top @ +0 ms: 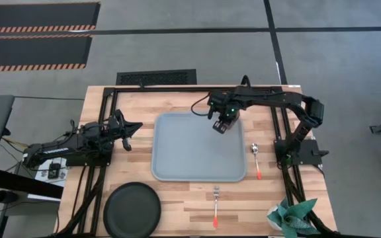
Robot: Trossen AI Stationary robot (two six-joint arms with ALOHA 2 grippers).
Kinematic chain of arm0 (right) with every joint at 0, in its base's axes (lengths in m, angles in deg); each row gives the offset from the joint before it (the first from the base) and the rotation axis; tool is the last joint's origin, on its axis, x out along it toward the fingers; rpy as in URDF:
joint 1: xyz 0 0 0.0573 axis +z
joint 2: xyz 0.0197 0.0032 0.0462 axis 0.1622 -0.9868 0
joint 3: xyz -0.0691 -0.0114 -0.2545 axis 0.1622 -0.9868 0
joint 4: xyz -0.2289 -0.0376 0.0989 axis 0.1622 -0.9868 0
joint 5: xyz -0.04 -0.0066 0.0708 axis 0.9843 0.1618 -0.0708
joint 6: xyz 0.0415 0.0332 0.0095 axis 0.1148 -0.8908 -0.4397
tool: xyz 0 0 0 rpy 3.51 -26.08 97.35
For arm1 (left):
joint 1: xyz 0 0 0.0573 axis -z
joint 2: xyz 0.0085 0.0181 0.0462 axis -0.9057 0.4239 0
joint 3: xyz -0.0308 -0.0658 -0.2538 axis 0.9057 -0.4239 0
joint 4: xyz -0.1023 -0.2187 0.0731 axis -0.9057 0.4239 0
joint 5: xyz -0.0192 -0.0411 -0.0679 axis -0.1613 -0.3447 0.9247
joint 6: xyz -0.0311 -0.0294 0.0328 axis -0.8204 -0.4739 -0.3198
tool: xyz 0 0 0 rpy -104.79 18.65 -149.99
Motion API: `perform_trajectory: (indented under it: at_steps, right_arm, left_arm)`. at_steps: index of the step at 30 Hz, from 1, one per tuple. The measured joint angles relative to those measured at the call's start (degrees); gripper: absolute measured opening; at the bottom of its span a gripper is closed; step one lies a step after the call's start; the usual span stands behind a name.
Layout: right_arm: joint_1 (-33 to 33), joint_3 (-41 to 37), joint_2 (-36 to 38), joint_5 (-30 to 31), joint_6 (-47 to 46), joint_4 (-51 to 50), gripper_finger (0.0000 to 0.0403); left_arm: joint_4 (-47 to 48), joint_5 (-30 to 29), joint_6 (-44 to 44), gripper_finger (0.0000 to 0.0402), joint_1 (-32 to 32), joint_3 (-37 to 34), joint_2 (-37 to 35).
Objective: Pick and place plate/cup/fork/spoon on tray
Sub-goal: Put the brown cup on the gray serving tray
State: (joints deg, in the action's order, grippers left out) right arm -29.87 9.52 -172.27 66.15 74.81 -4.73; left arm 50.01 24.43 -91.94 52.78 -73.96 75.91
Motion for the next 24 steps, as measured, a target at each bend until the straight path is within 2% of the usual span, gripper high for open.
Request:
perform_trajectory:
  at_steps: [17,24]
  right_arm:
    - [-0.24,-0.07,-0.61,-0.55,-0.84,0.07,0.0038]
    - [-0.24,-0.07,-0.61,-0.49,-0.98,0.11,0.0062]
  left_arm:
    - [0.00,0.02,-0.42,0.0000,0.00,0.00,0.01]
    - [0.00,0.02,-0.42,0.0000,0.00,0.00,0.01]
